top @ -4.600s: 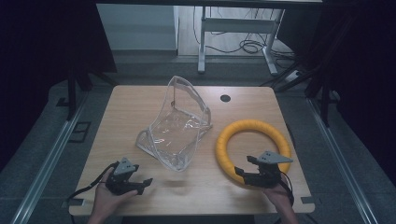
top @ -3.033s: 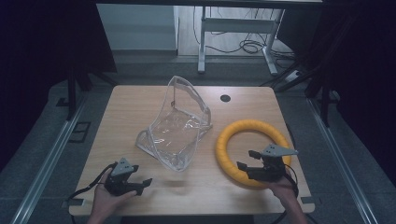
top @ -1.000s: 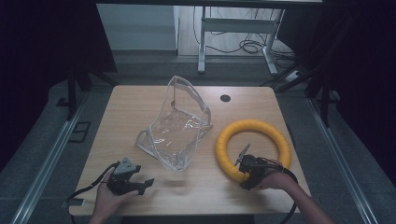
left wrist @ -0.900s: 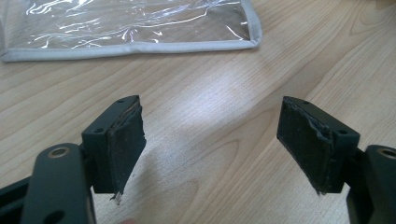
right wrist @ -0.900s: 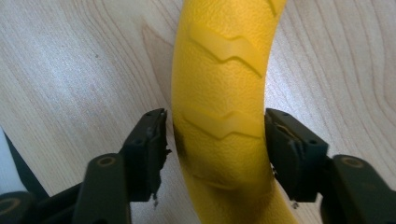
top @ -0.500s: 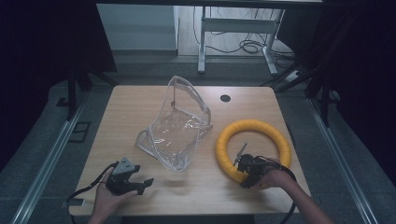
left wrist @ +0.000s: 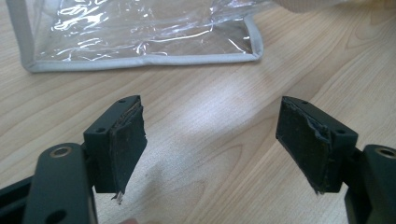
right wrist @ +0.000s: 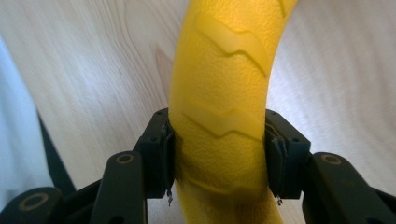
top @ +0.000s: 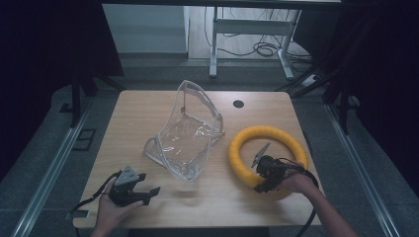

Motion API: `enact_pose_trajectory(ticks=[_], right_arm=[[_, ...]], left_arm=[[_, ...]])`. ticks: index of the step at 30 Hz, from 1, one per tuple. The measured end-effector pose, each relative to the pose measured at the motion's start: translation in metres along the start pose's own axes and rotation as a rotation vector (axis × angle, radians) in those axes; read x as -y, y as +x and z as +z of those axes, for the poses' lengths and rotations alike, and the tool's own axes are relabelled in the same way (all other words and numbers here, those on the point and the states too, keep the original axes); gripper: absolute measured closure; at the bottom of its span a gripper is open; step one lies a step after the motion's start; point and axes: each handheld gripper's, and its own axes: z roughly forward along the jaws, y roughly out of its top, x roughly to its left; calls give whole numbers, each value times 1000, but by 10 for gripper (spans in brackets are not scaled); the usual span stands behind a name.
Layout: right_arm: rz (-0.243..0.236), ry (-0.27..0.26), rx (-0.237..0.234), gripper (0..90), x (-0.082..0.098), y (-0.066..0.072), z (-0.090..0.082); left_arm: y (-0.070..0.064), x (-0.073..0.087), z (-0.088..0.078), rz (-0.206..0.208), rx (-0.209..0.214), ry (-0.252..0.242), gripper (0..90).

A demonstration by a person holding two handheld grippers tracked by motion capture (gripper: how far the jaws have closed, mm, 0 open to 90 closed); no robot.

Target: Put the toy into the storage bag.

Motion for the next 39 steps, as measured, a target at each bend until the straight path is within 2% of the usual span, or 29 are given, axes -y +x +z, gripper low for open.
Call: enact_pose_trajectory(ticks=[1,2,4,10,13,15,16,23,28,29,33,34,37,39], right_arm=[[18,-51,-14,507,-1,-2,-8],[18,-51,-14,507,-1,-2,-8],[26,-100,-26,509,-1,-6,-18],[42,-166,-48,511,-1,-12,-31],[75,-221,-77,512,-1,-20,-43],[80,-230,-81,512,-1,-21,-45],[97,-267,-92,513,-1,-25,-50],[134,-332,-102,515,1,-32,-61],[141,-349,-103,516,2,-35,-65],[158,-368,-105,516,2,-37,-68],[176,-403,-112,517,4,-42,-73],[189,-432,-116,518,6,-45,-78],[207,-452,-116,519,7,-47,-82],[227,-477,-101,520,10,-50,-86]], left_arm=[[0,0,-1,-2,1,-5,238],[0,0,-1,-1,3,-6,238],[0,0,-1,-1,2,-9,238],[0,0,-2,1,-2,-22,241],[1,0,-3,0,-4,-31,241],[1,-1,-3,-2,-3,-36,241],[1,-1,-4,-3,-4,-40,241],[1,-1,-3,-9,-3,-46,241],[1,-1,-3,-12,-3,-49,241],[1,-1,-3,-12,-2,-51,242],[1,-1,-3,-12,-3,-54,241],[1,-1,-3,-13,-2,-55,242],[1,-1,-4,-14,-4,-58,242],[1,-1,-3,-14,-5,-58,242]])
